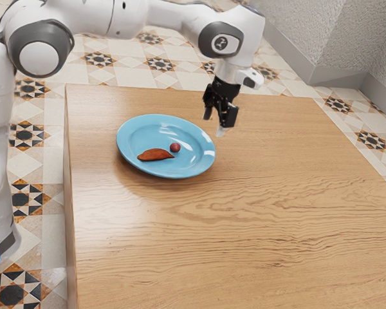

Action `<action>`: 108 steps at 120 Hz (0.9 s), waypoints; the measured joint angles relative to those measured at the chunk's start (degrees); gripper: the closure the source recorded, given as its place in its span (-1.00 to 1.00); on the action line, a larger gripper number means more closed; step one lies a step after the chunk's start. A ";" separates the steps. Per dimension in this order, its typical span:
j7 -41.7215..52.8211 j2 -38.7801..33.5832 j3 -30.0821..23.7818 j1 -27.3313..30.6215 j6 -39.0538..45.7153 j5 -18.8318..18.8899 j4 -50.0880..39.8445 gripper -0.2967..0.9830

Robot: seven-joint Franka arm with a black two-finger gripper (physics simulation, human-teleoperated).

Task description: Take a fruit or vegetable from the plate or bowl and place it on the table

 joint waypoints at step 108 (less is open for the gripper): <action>5.23 -18.16 1.15 -0.13 16.86 2.21 -31.78 -0.54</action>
